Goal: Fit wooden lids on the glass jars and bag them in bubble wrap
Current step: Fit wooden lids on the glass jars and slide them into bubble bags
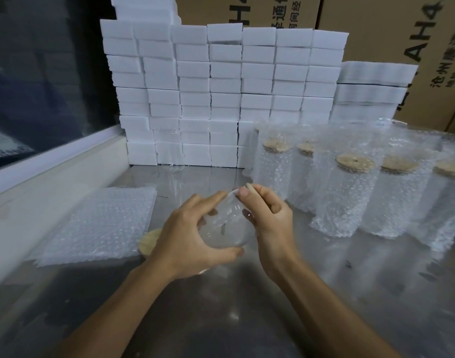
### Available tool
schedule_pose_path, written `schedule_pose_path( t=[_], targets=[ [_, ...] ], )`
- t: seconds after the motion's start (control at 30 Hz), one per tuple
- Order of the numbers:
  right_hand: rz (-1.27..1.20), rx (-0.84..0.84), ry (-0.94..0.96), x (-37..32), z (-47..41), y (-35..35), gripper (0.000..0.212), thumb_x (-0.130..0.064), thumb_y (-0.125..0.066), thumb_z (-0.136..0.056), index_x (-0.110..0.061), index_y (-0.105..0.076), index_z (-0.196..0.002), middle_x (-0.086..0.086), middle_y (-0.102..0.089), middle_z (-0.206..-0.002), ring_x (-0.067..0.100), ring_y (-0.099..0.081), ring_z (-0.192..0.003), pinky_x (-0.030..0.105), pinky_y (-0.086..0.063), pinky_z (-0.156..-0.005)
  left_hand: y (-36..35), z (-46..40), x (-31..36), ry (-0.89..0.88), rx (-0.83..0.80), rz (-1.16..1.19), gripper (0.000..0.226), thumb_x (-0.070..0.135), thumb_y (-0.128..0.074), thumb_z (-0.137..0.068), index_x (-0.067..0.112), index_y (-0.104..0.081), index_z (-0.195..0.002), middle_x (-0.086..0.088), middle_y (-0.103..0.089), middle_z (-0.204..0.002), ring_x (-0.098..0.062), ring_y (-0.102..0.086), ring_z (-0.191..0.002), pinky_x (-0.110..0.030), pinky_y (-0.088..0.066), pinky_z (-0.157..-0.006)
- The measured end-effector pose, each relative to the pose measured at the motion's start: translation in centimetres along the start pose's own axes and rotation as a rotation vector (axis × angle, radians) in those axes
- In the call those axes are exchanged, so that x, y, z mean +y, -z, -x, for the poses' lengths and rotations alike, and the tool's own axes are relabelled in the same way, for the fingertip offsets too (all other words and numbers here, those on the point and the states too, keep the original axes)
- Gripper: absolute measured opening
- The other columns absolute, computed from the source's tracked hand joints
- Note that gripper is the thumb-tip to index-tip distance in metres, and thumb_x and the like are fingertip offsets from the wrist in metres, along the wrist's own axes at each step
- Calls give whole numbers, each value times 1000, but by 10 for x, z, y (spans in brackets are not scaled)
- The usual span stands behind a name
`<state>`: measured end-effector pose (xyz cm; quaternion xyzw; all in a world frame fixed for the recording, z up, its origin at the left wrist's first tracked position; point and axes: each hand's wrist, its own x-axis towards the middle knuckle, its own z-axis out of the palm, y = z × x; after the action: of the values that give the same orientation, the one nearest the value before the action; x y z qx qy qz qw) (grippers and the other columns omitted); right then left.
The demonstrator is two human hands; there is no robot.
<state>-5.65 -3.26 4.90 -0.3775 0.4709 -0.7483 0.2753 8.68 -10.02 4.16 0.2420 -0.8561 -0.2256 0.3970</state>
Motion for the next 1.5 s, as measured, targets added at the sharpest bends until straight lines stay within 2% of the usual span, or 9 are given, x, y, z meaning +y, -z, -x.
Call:
schedule_pose_path(
  t=[0.17, 0.37, 0.57, 0.73, 0.87, 0.97, 1.13, 1.33, 1.5],
  targets=[
    [-112, -63, -43, -5, 1, 0, 48, -40, -85, -59, -12, -74, -96, 17, -75, -108, 33, -68, -97, 62, -44, -104, 2, -4, 3, 73, -213, 566, 65, 36, -87, -56, 50, -65, -114, 7, -70, -102, -8, -66, -90, -20, -53, -72],
    [-14, -38, 35, 0, 4, -5, 60, -37, -86, -62, -8, -69, -112, 0, -78, -96, 12, -74, -91, 22, -54, -77, -7, -3, -5, 89, -31, 247, 89, 59, -85, -52, 52, -49, -133, 14, -64, -110, -12, -64, -96, -32, -56, -83],
    [171, -58, 114, 11, 4, -5, 67, -24, -91, -63, -22, -61, -123, -2, -74, -113, 13, -70, -107, 38, -55, -96, -18, -2, -4, 78, 29, 330, 86, 53, -82, -53, 71, -38, -124, 36, -57, -123, 10, -52, -120, -15, -43, -97],
    [350, -136, 42, 30, 5, -3, 83, -42, -92, -55, -45, -48, -125, -12, -66, -118, 3, -64, -112, 29, -53, -92, -20, -1, -14, 226, -37, 382, 103, 23, -86, -56, 43, -35, -144, 18, -57, -134, 0, -49, -128, -34, -49, -101],
    [436, -174, -13, 36, 1, 3, 92, -56, -90, -52, -48, -43, -130, -10, -62, -123, 3, -61, -115, 26, -53, -91, -10, 0, -16, 272, -210, 409, 98, 14, -79, -66, 41, -30, -146, 17, -51, -137, 5, -44, -130, -26, -43, -106],
    [430, -152, -54, 38, -2, 10, 84, -56, -90, -52, -54, -43, -122, -8, -61, -122, 5, -61, -114, 30, -54, -95, 0, -4, -17, 237, -101, 234, 66, 21, -68, -72, 38, -50, -133, 20, -61, -121, 5, -59, -109, -26, -49, -95],
    [487, -76, -93, 39, -7, 23, 85, -44, -93, -66, -43, -41, -133, -10, -57, -123, 6, -58, -113, 21, -48, -87, 20, -10, -39, 378, 441, -371, 13, 12, -65, -81, 19, -72, -89, -5, -73, -90, -33, -65, -81, -40, -49, -80],
    [574, 35, -114, 42, -15, 30, 99, -57, -85, -69, -32, -30, -148, -9, -50, -130, 20, -56, -124, 47, -43, -111, 41, -4, -74, 707, 269, -857, 38, 39, -69, -85, 12, -66, -111, -13, -66, -106, -34, -61, -94, -44, -41, -84],
    [691, 68, -105, 47, -19, 34, 102, -65, -72, -79, -23, -18, -155, -3, -46, -150, 21, -46, -139, 51, -30, -118, 43, -2, -81, 839, 212, -806, 21, 32, -65, -89, 13, -64, -81, -7, -61, -82, -26, -55, -78, -39, -43, -75]
  ],
)
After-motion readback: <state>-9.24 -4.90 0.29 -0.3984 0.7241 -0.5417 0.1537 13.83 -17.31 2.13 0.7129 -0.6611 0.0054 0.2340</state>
